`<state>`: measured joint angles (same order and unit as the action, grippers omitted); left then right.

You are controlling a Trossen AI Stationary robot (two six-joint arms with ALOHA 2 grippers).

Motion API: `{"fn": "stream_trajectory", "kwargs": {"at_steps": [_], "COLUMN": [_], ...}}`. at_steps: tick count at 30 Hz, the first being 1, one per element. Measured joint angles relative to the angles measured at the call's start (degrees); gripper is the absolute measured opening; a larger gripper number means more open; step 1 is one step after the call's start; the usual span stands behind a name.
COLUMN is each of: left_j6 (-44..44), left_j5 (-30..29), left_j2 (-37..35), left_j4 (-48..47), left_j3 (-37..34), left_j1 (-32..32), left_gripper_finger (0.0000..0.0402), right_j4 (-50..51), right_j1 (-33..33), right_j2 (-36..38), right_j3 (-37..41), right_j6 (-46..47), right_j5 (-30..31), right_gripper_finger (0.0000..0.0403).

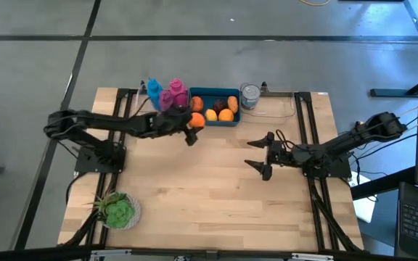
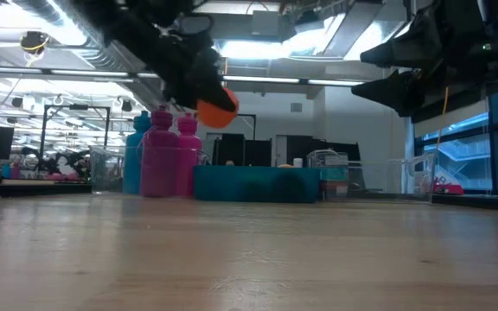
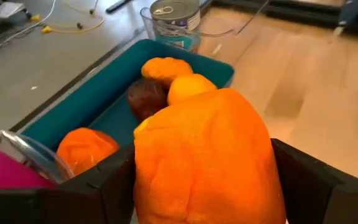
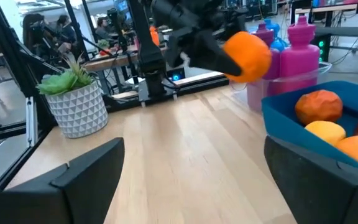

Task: Pick & Place Food Item
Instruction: Put the orange into the blue bin

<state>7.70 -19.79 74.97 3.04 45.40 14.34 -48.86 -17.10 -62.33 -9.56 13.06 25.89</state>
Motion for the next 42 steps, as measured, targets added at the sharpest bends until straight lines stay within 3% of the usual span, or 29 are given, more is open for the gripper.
{"fn": "stream_trajectory", "kwargs": {"at_steps": [18,30,42], "left_j6": [-2.1,-3.0,-4.5], "left_j5": [0.6,3.4,4.5], "left_j2": [21.0,25.8,29.4], "left_j4": [-27.3,-30.6,-34.0], "left_j3": [26.9,31.6,33.5], "left_j1": [7.0,11.6,12.1], "left_gripper_finger": [0.0285,0.0285,0.0285], "right_j4": [-2.2,-2.2,-2.2], "right_j1": [0.0,0.0,0.0], "right_j2": [-1.6,-1.6,-1.6], "right_j3": [0.0,0.0,0.0], "right_j6": [0.0,0.0,0.0], "right_j5": [-2.2,-2.8,-2.8], "right_gripper_finger": [0.0382,0.0382,0.0382]}}
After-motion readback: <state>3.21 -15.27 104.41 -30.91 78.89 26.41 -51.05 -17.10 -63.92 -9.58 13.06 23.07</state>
